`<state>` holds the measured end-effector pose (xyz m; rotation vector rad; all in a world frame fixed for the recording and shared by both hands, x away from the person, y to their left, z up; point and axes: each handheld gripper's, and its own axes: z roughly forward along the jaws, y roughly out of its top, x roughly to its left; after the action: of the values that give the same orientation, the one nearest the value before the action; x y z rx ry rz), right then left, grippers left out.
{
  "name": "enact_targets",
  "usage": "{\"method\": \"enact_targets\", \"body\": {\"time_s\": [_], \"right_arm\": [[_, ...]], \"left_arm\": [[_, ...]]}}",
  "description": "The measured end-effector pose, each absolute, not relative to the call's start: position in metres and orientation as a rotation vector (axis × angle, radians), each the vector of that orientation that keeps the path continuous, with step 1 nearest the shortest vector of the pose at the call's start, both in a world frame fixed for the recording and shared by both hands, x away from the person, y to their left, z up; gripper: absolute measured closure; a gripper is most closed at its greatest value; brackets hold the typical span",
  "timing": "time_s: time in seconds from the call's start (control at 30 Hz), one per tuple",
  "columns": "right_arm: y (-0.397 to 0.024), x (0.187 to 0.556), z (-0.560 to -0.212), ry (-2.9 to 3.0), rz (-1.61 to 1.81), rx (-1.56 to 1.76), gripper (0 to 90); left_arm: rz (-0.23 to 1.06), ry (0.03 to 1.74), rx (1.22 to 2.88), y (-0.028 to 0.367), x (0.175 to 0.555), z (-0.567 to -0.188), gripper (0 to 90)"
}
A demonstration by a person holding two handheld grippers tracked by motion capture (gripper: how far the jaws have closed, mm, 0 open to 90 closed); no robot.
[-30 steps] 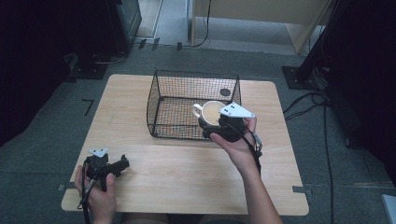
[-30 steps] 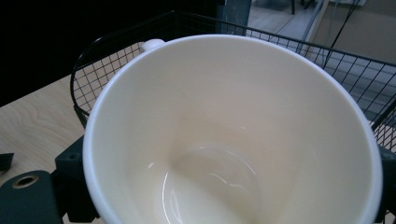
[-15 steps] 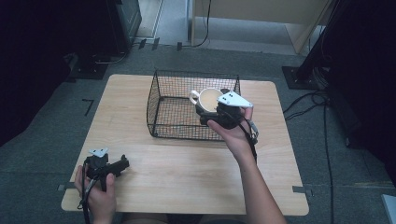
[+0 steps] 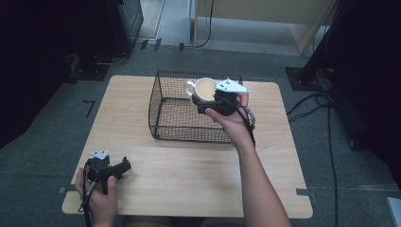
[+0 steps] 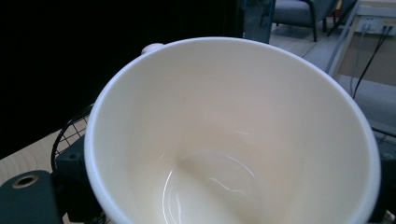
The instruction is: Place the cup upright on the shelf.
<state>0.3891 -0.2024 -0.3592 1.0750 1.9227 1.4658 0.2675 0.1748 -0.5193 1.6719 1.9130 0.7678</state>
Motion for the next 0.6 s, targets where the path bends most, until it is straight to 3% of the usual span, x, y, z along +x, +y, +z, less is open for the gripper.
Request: {"method": "enact_targets", "body": {"time_s": [0.6], "right_arm": [[-0.204, 0.434, -0.364, 1.953, 1.538, 1.030, 9.2]], "left_arm": [[0.766, 1.907, 1.682, 0.174, 0.267, -0.519, 0.0]]}}
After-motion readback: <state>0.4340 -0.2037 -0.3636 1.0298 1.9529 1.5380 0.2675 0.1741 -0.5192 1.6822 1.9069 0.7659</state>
